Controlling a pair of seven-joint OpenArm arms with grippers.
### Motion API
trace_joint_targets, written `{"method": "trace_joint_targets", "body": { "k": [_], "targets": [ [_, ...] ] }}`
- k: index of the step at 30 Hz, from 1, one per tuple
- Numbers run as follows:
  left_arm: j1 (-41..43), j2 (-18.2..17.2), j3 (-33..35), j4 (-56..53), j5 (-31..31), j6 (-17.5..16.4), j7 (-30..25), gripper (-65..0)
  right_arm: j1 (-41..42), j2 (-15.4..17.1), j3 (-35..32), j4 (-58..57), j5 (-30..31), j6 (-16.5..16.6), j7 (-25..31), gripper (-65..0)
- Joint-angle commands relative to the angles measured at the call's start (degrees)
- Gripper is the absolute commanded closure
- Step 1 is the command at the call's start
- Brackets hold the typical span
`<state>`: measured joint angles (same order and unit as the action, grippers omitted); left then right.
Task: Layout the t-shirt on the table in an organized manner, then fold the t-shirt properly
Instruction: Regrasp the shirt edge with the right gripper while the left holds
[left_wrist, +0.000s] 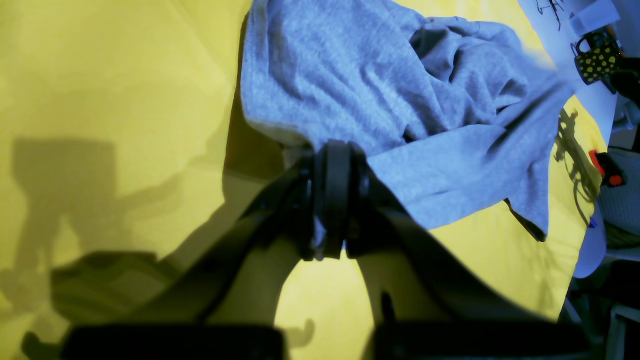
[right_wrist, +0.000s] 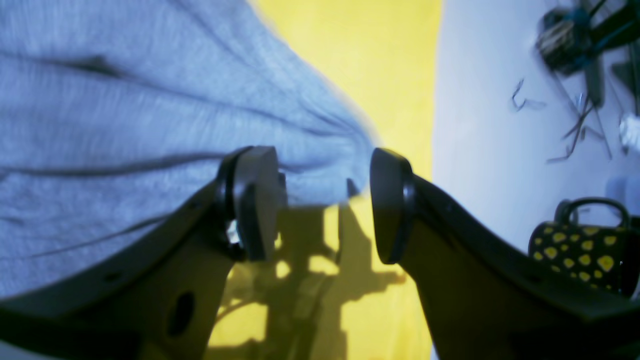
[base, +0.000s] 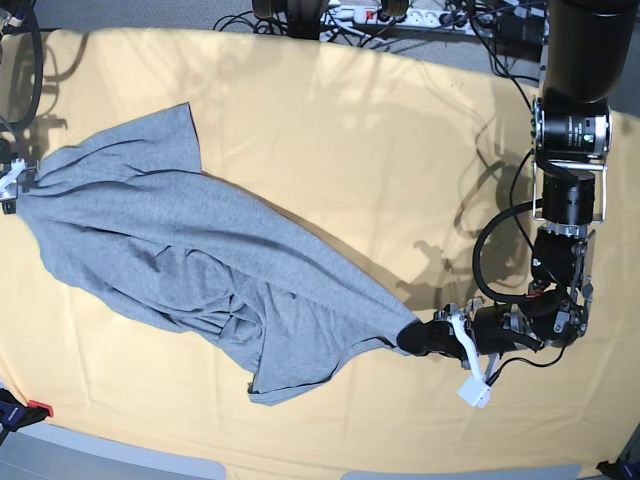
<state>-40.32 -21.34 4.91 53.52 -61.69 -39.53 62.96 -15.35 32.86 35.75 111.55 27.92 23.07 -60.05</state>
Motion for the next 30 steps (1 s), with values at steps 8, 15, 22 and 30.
{"method": "trace_joint_targets", "body": {
  "k": [8, 15, 22, 30],
  "targets": [
    [-2.05, -0.57, -0.22, 0.85, -1.55, -0.47, -1.40, 0.0, 0.61, 1.42, 0.63, 0.83, 22.77, 9.27, -7.45, -31.3],
    [-2.05, -0.50, -0.22, 0.85, -1.57, -0.47, -1.46, 0.0, 0.48, 0.92, 0.61, 0.83, 51.56, 16.02, -19.95, -31.3],
    [-2.05, -0.52, -0.22, 0.85, -1.53, -0.47, -1.55, 0.0, -4.68, -3.43, -1.20, 1.11, 57.08, 16.93, -19.95, -31.3],
    [-2.05, -0.39, -0.22, 0.85, -1.55, -0.47, -1.68, 0.0, -8.04, -9.94, -2.27, 1.11, 57.08, 16.93, -19.95, -31.7]
  ]
}}
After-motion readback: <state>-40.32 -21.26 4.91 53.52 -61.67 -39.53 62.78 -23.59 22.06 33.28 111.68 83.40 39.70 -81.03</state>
